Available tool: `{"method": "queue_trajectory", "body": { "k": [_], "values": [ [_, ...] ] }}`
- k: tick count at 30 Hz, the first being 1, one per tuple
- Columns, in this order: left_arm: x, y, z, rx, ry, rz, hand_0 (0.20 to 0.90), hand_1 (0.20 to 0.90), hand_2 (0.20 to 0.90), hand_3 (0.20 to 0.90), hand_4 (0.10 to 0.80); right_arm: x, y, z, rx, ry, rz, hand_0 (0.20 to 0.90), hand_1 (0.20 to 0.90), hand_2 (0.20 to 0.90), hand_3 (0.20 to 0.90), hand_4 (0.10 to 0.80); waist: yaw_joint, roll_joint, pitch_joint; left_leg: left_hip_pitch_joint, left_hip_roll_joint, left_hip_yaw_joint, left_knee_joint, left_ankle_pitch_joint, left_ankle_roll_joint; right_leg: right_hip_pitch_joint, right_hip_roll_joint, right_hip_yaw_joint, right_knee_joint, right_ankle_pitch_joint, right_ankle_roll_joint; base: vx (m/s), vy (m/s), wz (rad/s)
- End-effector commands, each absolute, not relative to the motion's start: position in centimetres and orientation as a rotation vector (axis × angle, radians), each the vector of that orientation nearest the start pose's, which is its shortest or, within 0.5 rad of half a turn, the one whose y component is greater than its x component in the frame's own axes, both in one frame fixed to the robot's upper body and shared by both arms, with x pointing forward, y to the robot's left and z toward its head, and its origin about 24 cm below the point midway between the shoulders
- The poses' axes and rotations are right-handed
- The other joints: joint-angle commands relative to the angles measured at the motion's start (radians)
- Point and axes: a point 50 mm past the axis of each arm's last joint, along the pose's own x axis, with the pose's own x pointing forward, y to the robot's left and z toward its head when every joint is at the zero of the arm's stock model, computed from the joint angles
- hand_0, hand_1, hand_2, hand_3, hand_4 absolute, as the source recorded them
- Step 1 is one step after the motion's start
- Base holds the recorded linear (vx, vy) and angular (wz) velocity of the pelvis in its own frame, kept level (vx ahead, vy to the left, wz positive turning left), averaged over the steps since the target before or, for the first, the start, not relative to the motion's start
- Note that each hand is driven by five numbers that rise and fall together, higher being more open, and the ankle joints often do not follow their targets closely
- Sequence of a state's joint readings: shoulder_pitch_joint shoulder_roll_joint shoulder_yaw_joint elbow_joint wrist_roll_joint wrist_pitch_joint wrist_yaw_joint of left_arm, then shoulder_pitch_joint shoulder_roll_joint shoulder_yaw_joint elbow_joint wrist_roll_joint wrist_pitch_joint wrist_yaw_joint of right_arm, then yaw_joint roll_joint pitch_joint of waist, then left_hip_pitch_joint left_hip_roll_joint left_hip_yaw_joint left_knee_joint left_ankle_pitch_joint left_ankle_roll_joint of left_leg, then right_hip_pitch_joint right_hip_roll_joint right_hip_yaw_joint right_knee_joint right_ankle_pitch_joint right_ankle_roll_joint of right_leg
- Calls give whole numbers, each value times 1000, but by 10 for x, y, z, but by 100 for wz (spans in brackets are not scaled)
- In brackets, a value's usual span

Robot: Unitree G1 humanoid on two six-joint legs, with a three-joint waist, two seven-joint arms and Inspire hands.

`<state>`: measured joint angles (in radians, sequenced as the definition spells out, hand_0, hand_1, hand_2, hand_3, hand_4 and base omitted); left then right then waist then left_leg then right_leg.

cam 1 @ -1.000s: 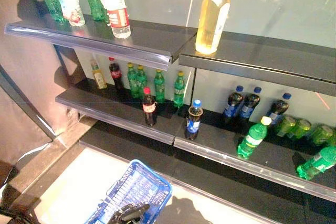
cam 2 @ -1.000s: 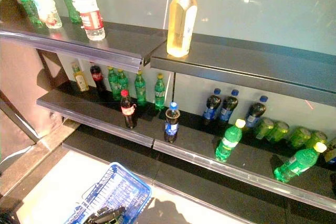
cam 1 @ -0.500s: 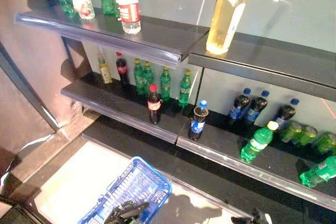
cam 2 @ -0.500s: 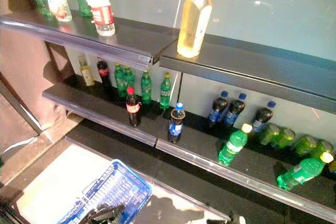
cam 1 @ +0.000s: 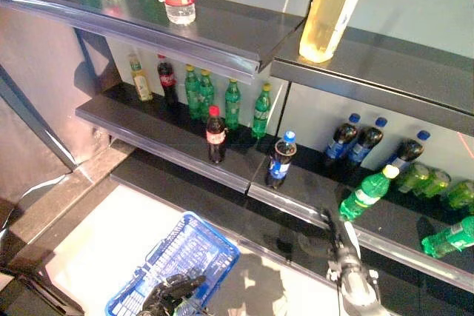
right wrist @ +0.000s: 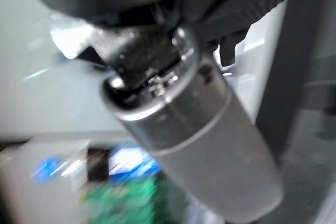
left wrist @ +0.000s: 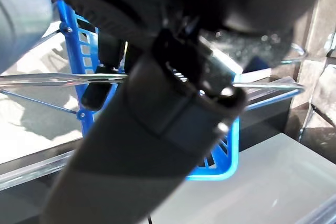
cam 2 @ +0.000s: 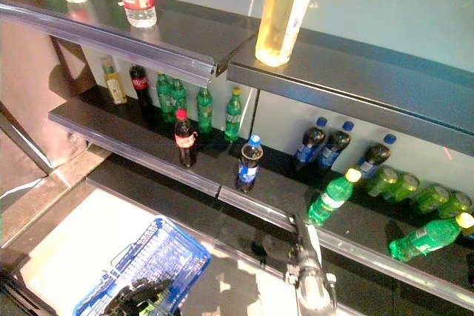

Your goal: Pick up the drink and place into the basket.

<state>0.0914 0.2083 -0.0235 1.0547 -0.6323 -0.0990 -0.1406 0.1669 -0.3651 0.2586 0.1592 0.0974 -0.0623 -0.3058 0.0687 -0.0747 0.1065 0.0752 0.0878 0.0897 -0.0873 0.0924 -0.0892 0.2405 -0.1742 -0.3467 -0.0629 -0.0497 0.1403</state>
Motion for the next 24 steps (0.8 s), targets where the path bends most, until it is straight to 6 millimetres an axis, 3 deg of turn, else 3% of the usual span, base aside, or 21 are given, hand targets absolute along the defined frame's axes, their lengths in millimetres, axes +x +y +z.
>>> {"method": "queue_trajectory", "body": {
  "k": [1, 3, 10, 16, 24],
  "values": [
    [102, 228, -148, -345, 896, 277, 300, 300, 300, 200, 100, 238, -209, 47, -381, -28, -105, 900, 900, 900, 900, 800, 18, 45, -10, 51, 33, 27, 0, -88, 1, -97, -38, 21, 56, 69, 11, 0, 0, 0],
    [97, 226, -149, -361, 895, 287, 300, 300, 300, 200, 100, 240, -199, 79, -339, -152, -57, 900, 900, 900, 900, 800, 10, 53, -10, 50, 35, 33, 0, -89, -1, -104, -37, 32, 57, 67, 11, -10, 35, -3],
    [85, 223, -152, -372, 906, 286, 300, 300, 300, 200, 100, 241, -187, 127, -225, -384, 12, 900, 900, 900, 900, 800, 20, 65, -9, 48, 43, 45, 0, -82, -10, -113, -42, 27, 59, 64, 9, 5, 19, -6],
    [79, 215, -155, -382, 918, 281, 300, 300, 300, 200, 100, 245, -188, 151, -201, -499, -93, 900, 900, 900, 900, 800, 36, 76, -2, 47, 47, 47, 21, -82, -15, -120, -50, 12, 74, 60, 2, 42, 23, 0],
    [73, 207, -157, -391, 932, 265, 300, 300, 300, 200, 100, 252, -196, 155, -213, -497, -279, 900, 900, 900, 900, 800, 49, 97, 34, 6, 36, 26, 108, -104, -9, -168, -68, -5, 164, 34, -15, 56, 64, 1]
  ]
}}
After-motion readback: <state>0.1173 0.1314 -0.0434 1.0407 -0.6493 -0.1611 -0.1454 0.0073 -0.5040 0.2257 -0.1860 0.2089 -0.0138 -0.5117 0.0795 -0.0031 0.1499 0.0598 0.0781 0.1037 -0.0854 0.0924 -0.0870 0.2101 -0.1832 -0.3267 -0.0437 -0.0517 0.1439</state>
